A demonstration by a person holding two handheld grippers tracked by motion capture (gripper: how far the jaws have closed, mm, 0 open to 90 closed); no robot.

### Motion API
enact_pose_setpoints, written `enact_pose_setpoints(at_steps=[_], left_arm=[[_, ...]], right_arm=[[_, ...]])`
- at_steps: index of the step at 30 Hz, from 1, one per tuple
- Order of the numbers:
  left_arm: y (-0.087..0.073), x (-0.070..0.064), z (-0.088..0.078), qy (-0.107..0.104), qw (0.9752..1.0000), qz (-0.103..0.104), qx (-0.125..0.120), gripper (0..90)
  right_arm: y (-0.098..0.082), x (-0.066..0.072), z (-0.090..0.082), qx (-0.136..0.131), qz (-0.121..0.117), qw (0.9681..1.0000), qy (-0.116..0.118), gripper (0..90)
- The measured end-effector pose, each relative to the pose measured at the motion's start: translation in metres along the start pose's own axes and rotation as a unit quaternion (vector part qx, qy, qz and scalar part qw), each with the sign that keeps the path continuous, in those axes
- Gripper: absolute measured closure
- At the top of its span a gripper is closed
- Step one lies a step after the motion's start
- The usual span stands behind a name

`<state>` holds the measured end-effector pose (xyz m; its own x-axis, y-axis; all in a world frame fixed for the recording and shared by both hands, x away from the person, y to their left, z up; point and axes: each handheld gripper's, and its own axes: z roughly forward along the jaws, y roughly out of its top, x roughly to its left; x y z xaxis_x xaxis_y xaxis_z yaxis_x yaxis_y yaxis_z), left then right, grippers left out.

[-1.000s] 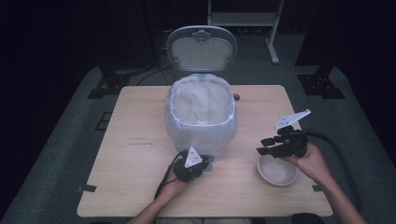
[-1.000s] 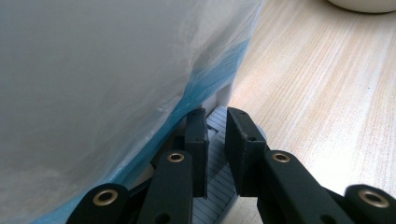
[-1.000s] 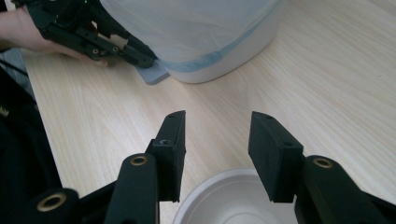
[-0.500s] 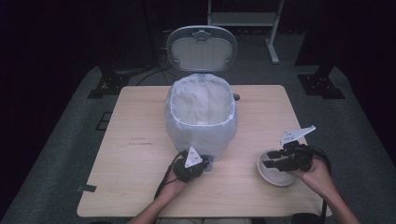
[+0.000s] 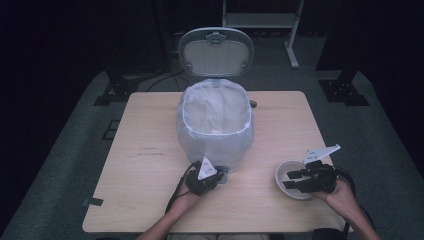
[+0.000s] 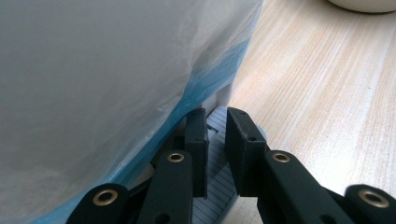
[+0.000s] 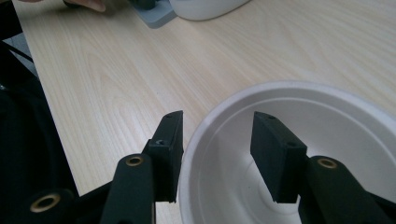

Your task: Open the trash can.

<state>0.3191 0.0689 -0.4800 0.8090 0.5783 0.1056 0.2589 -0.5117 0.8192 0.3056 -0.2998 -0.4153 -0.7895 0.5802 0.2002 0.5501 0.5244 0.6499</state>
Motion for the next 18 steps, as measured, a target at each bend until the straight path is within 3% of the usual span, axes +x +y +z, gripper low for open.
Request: enact_pose_setpoints(at_steps=[18], left_arm=[[0.000, 0.000, 0.000, 0.000, 1.0000, 0.000, 0.001, 79.0]], right_arm=[[-0.020, 0.005, 0.006, -0.001, 0.008, 0.9996, 0.026, 51.6]])
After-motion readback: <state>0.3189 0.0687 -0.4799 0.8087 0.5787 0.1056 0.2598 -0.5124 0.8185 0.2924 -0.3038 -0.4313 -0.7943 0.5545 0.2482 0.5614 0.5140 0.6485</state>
